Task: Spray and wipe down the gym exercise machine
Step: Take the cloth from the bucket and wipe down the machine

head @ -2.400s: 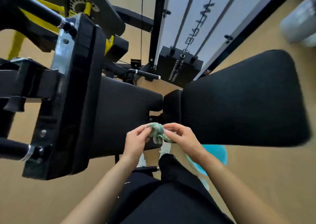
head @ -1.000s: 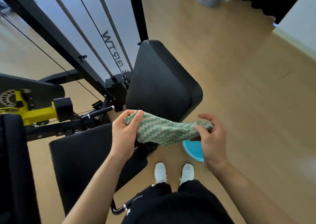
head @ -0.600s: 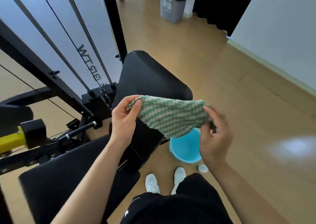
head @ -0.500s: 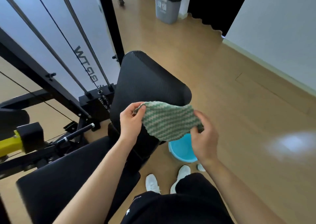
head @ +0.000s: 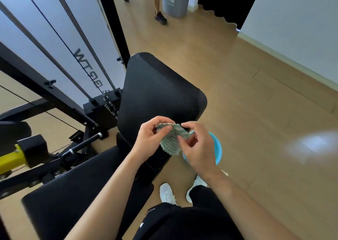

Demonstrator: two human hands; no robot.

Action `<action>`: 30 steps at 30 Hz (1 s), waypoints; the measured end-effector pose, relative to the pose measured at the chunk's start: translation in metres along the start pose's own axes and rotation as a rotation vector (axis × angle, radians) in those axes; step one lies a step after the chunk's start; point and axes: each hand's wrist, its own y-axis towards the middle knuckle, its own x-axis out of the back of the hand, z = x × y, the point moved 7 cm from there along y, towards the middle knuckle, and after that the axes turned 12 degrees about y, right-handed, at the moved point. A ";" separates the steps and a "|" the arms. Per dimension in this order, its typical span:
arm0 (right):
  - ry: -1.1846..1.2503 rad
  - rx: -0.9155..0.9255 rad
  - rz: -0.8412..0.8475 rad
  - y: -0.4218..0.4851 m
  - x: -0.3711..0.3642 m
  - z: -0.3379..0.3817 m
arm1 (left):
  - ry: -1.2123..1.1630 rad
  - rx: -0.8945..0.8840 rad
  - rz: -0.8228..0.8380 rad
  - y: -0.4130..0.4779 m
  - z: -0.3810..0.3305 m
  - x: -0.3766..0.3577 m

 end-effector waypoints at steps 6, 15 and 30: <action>0.075 -0.196 0.415 0.009 -0.022 0.001 | 0.055 -0.100 0.144 -0.009 -0.016 0.016; -0.009 -0.234 0.260 0.032 0.024 0.010 | 0.108 -0.040 -0.114 0.008 -0.009 0.039; -0.132 0.237 0.059 0.074 0.021 0.048 | 0.370 -0.354 -0.282 0.009 -0.034 -0.036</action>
